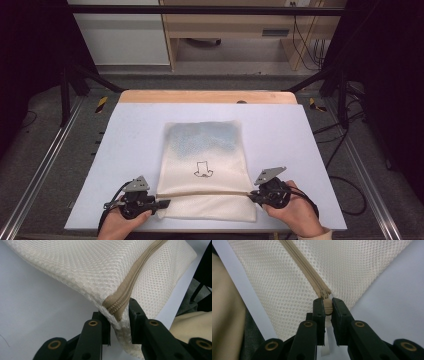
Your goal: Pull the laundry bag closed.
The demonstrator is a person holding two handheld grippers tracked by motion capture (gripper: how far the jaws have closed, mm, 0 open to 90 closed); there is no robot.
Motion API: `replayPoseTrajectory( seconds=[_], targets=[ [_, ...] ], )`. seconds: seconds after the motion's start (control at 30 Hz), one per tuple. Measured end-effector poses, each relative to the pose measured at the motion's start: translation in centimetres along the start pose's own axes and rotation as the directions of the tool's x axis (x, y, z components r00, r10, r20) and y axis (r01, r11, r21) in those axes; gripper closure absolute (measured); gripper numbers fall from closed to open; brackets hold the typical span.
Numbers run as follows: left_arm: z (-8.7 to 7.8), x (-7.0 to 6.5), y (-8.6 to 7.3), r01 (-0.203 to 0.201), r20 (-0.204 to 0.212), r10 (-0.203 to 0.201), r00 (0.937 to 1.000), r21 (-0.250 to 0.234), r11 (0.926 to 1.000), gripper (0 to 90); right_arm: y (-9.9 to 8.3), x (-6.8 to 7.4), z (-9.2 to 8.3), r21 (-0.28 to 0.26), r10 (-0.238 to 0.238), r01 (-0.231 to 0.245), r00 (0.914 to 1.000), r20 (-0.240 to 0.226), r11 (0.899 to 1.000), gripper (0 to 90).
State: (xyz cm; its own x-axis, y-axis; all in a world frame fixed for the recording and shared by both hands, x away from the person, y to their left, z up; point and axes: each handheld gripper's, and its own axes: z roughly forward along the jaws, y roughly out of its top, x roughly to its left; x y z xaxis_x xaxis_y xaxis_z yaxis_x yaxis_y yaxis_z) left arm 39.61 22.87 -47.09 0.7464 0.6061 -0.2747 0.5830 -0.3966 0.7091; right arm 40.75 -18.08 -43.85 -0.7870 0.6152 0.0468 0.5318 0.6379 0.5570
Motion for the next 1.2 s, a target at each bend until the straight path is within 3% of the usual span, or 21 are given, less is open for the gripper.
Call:
replayPoseTrajectory(
  seconds=[0.17, 0.27, 0.3, 0.33, 0.37, 0.5, 0.6, 0.93, 1.03, 1.2],
  targets=[
    [-0.1, 0.0, 0.0, 0.001, -0.006, -0.001, 1.0000, -0.004, 1.0000, 71.5, 0.0, 0.0, 0.1, 0.000, -0.002, 0.002, 1.0000, 0.002, 1.000, 81.1],
    [-0.2, -0.1, 0.1, 0.002, -0.031, -0.002, 0.9995, -0.009, 1.0000, 63.4, 0.1, 0.0, 0.0, -0.003, 0.003, -0.003, 1.0000, 0.002, 1.000, 77.2],
    [-0.2, -0.1, 0.1, 0.005, -0.035, -0.005, 0.9994, -0.013, 0.9999, 60.2, 0.2, 0.0, 0.0, -0.006, 0.008, -0.008, 1.0000, 0.003, 1.000, 74.7],
    [-0.4, -0.1, 0.1, 0.014, -0.058, -0.014, 0.9982, -0.012, 0.9998, 51.2, 0.3, 0.1, -0.1, -0.012, 0.012, -0.012, 0.9999, 0.011, 1.000, 65.7],
    [-0.4, -0.1, 0.1, 0.014, -0.058, -0.014, 0.9982, -0.012, 0.9998, 47.4, 0.3, 0.1, -0.1, -0.012, 0.012, -0.012, 0.9999, 0.011, 1.000, 65.7],
    [-0.8, -0.1, 0.3, 0.009, -0.093, -0.011, 0.9956, -0.021, 0.9997, 36.9, 0.9, 0.4, 0.0, -0.030, 0.015, -0.013, 0.9990, 0.043, 0.999, 46.3],
    [-1.0, -0.1, 0.3, 0.003, -0.115, -0.006, 0.9933, -0.026, 0.9996, 32.3, 1.4, 0.7, -0.2, -0.039, 0.008, -0.005, 0.9971, 0.075, 0.999, 38.0],
    [-1.6, -0.2, 0.8, -0.018, -0.189, 0.013, 0.9819, -0.025, 0.9995, 16.4, 2.4, 0.9, -0.1, -0.035, 0.010, -0.007, 0.9949, 0.100, 0.999, 20.2],
    [-1.8, -0.2, 0.9, -0.029, -0.218, 0.023, 0.9757, -0.024, 0.9993, 14.3, 2.8, 1.1, -0.1, -0.044, 0.009, -0.004, 0.9942, 0.107, 0.999, 14.9],
    [-2.0, -0.3, 1.1, -0.042, -0.239, 0.036, 0.9704, -0.022, 0.9989, 12.0, 3.4, 1.2, 0.0, -0.052, 0.028, -0.022, 0.9928, 0.116, 0.998, 8.7]
  ],
)
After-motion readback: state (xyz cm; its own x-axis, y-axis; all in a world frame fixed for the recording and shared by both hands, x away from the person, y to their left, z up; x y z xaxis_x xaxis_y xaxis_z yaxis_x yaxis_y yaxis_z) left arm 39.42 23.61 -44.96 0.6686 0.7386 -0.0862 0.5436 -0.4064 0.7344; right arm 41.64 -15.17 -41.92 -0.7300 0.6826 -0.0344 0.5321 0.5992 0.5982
